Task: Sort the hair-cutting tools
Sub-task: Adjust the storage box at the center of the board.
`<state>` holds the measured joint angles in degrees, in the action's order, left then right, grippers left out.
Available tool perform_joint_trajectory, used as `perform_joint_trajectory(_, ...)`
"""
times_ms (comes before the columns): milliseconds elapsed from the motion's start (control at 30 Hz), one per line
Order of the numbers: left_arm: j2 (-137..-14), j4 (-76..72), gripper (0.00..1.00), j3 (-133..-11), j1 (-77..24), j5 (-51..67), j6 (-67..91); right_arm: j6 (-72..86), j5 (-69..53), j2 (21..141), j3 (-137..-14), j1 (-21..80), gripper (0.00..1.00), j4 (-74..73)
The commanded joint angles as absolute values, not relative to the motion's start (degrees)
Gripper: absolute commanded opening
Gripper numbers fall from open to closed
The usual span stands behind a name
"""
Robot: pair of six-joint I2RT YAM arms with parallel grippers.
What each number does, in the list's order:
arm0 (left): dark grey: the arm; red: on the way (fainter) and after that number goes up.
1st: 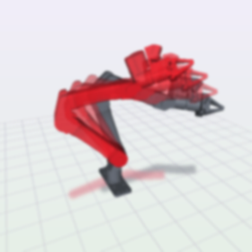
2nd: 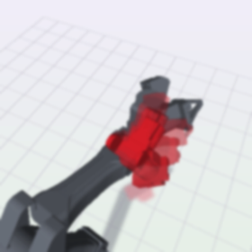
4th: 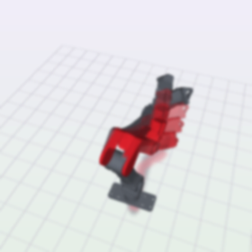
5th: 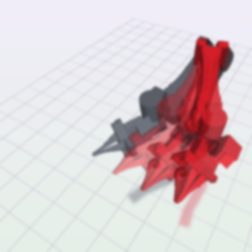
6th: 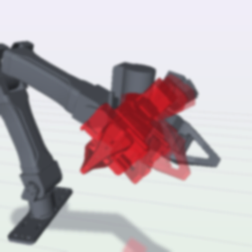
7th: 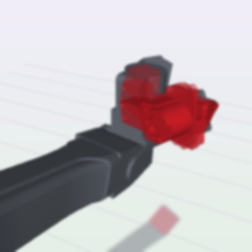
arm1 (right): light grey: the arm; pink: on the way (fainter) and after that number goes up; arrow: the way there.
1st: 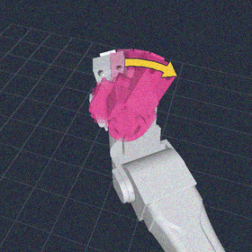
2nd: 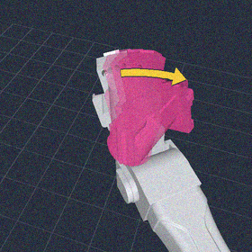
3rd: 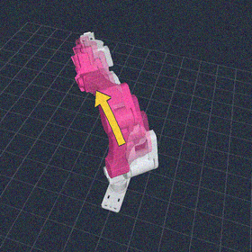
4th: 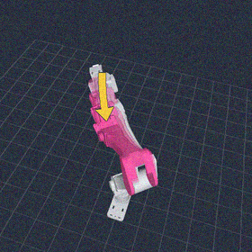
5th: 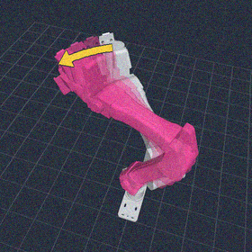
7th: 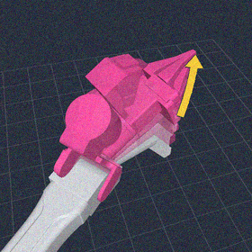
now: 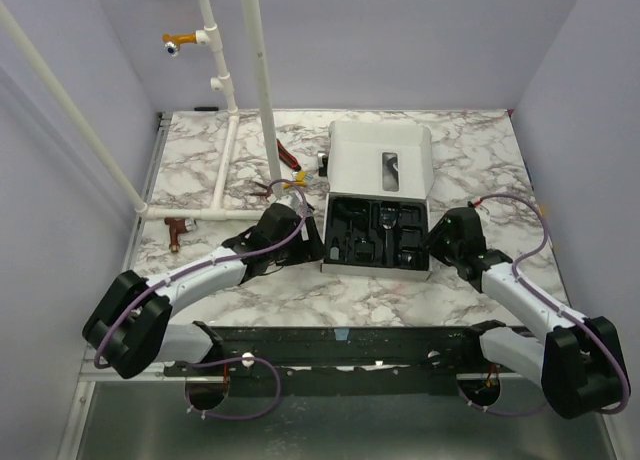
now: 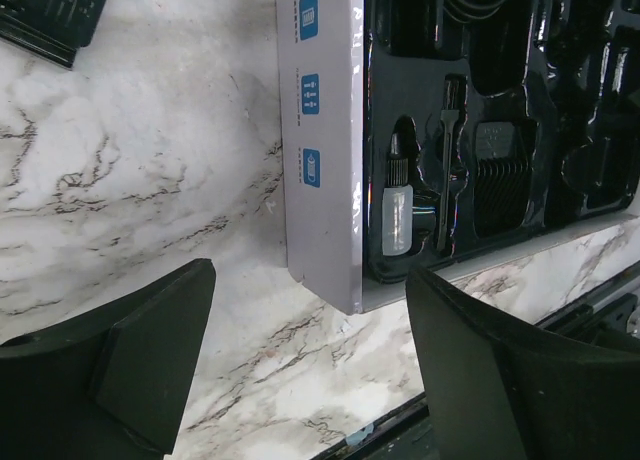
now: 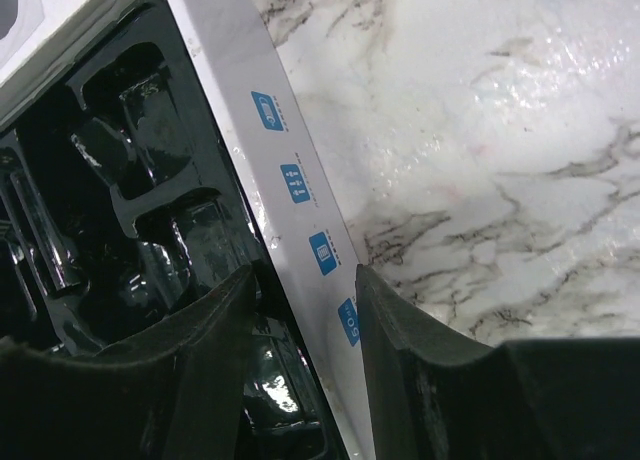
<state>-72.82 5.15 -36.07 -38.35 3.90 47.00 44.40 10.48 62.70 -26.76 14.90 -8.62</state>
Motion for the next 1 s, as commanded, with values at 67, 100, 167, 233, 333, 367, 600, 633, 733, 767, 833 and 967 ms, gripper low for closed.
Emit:
perform_joint_trajectory(67,-76.7,3.2,0.79,-39.8,-40.9,2.7,45.3,46.4,6.2,57.1,-24.3,14.9,0.46,-15.8)
perform_joint_trajectory(100,-77.1,3.1,0.79,-40.2,-41.3,2.7,45.1,46.5,5.9,56.2,-24.3,14.8,0.46,-16.4)
perform_joint_trajectory(167,-78.1,3.1,0.78,-41.4,-42.2,2.8,44.5,46.6,5.3,54.4,-24.5,14.9,0.46,-17.5)
perform_joint_trajectory(233,-79.3,3.2,0.77,-42.6,-43.2,3.0,44.0,46.6,5.2,52.7,-24.8,14.8,0.47,-18.7)
perform_joint_trajectory(333,-81.1,3.3,0.77,-44.2,-44.7,3.3,43.5,46.3,4.9,50.1,-26.6,14.8,0.55,-20.9)
perform_joint_trajectory(367,-81.7,3.3,0.77,-44.8,-45.0,3.4,43.3,46.0,4.8,49.4,-27.2,14.9,0.57,-21.5)
perform_joint_trajectory(600,-84.9,3.7,0.76,-47.7,-46.5,3.6,42.1,45.1,8.9,46.6,-30.8,14.8,0.74,-23.5)
perform_joint_trajectory(633,-85.5,3.9,0.76,-48.2,-46.6,3.6,41.9,44.9,8.9,46.5,-31.1,14.8,0.74,-23.7)
perform_joint_trajectory(733,-86.7,4.0,0.76,-49.8,-47.1,3.6,40.8,44.8,9.6,46.0,-31.5,14.9,0.74,-23.8)
perform_joint_trajectory(767,-87.2,4.2,0.76,-50.5,-47.3,3.5,40.5,44.7,10.0,45.8,-31.5,14.9,0.74,-23.8)
perform_joint_trajectory(833,-88.1,4.4,0.76,-51.6,-47.8,3.4,40.3,44.6,11.3,46.0,-31.3,14.8,0.74,-23.5)
perform_joint_trajectory(967,-87.8,4.9,0.76,-51.4,-48.1,2.2,40.8,45.4,13.1,48.7,-30.6,14.8,0.75,-21.5)
